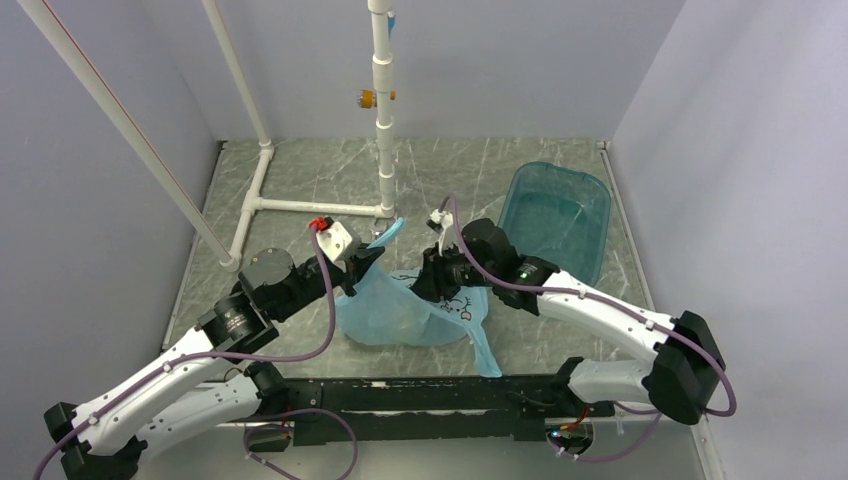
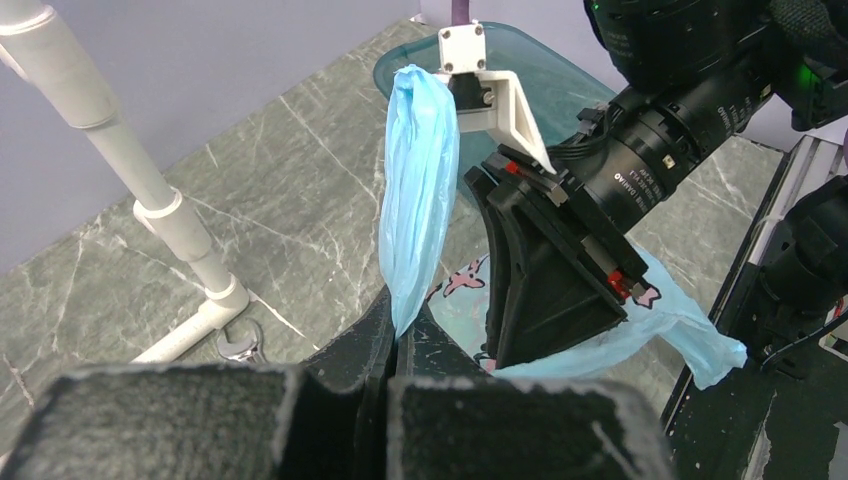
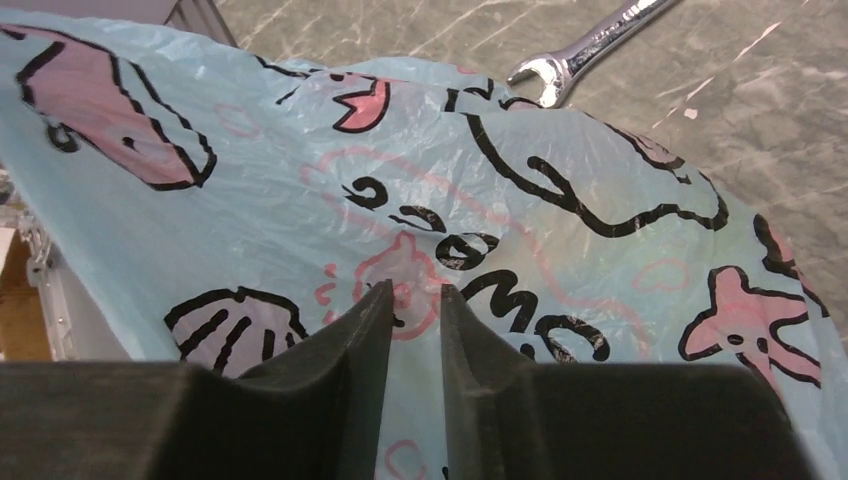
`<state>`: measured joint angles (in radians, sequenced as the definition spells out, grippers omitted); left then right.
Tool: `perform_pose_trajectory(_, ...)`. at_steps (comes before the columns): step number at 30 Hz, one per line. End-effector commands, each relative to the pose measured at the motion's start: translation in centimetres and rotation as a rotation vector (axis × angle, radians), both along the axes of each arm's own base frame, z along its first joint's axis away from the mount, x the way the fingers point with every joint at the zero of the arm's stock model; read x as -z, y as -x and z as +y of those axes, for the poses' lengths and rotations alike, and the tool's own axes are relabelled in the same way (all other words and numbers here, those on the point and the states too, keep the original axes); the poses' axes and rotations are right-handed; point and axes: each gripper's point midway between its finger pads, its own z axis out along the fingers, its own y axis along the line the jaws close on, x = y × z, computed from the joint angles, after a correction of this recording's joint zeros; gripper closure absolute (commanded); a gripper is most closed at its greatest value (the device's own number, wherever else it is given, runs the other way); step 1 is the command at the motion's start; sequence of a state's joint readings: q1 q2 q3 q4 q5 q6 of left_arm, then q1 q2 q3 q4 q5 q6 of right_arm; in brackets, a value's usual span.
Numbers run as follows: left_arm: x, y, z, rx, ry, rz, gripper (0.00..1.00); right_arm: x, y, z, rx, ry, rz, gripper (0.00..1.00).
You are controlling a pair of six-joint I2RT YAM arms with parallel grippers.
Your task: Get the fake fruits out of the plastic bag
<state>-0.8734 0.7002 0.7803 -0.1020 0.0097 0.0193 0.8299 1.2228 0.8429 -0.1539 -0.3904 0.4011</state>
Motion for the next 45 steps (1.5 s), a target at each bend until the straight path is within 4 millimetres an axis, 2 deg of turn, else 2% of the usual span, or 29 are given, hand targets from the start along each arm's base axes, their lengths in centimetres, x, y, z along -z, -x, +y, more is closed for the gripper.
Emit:
perform_pose_trajectory(1,-2.1,-0.1,0.3,-0.011,0.036,-0.042,1.00,-3.6,-0.2,0.3,0.006,-0.105,-0.081,0.82)
perform_pose_trajectory(3,-2.1,-0.1,0.3,-0.010,0.038,-0.040,1.00,-4.4,-0.4,-0.3,0.042,-0.122,-0.106,1.00)
perform_pose_trajectory(8,-2.2,0.0,0.2,-0.006,0.041,-0.041,1.00,-6.7,-1.6,-1.8,0.180,-0.160,-0.156,1.00)
perform_pose_trajectory(10,-2.1,0.0,0.2,-0.003,0.042,-0.038,1.00,-7.6,-1.5,-2.1,0.178,-0.179,-0.178,1.00)
perform_pose_trajectory(12,-2.2,0.1,0.2,0.002,0.045,-0.044,1.00,-8.0,-0.7,-1.9,0.105,-0.181,-0.214,0.98)
perform_pose_trajectory(14,-2.3,0.4,0.1,0.019,0.052,-0.052,1.00,-7.9,0.1,-1.8,0.045,-0.164,-0.228,0.77)
perform_pose_trajectory(16,-2.6,0.9,0.0,0.042,0.064,-0.067,1.00,-7.7,0.9,-1.4,-0.037,-0.143,-0.229,0.52)
perform_pose_trajectory(19,-2.9,1.4,-0.1,0.070,0.076,-0.085,1.00,-7.0,1.6,-1.0,-0.113,-0.109,-0.217,0.26)
perform_pose_trajectory(20,-3.0,1.6,-0.1,0.078,0.079,-0.090,1.00,-7.0,2.0,-0.9,-0.137,-0.112,-0.217,0.21)
perform_pose_trajectory(23,-3.2,2.0,-0.1,0.100,0.087,-0.105,1.00,-7.4,3.0,-0.5,-0.194,-0.162,-0.226,0.13)
perform_pose_trajectory(29,-3.2,2.3,-0.4,0.124,0.088,-0.111,1.00,-7.2,3.7,0.5,-0.227,-0.207,-0.209,0.15)
perform_pose_trajectory(33,-3.0,2.2,-0.6,0.123,0.079,-0.105,1.00,-8.4,6.0,1.8,-0.320,-0.289,-0.230,0.05)
perform_pose_trajectory(38,-2.9,2.0,-0.5,0.112,0.074,-0.101,1.00,-9.2,6.7,2.1,-0.340,-0.331,-0.225,0.07)
perform_pose_trajectory(42,-3.0,2.0,-0.4,0.109,0.078,-0.103,1.00,-8.8,6.0,2.1,-0.300,-0.301,-0.218,0.23)
perform_pose_trajectory(43,-3.1,2.0,-0.4,0.109,0.079,-0.106,1.00,-8.4,5.6,2.1,-0.280,-0.280,-0.216,0.29)
perform_pose_trajectory(45,-3.0,2.0,-0.4,0.108,0.079,-0.102,1.00,-7.6,4.6,2.2,-0.227,-0.243,-0.208,0.49)
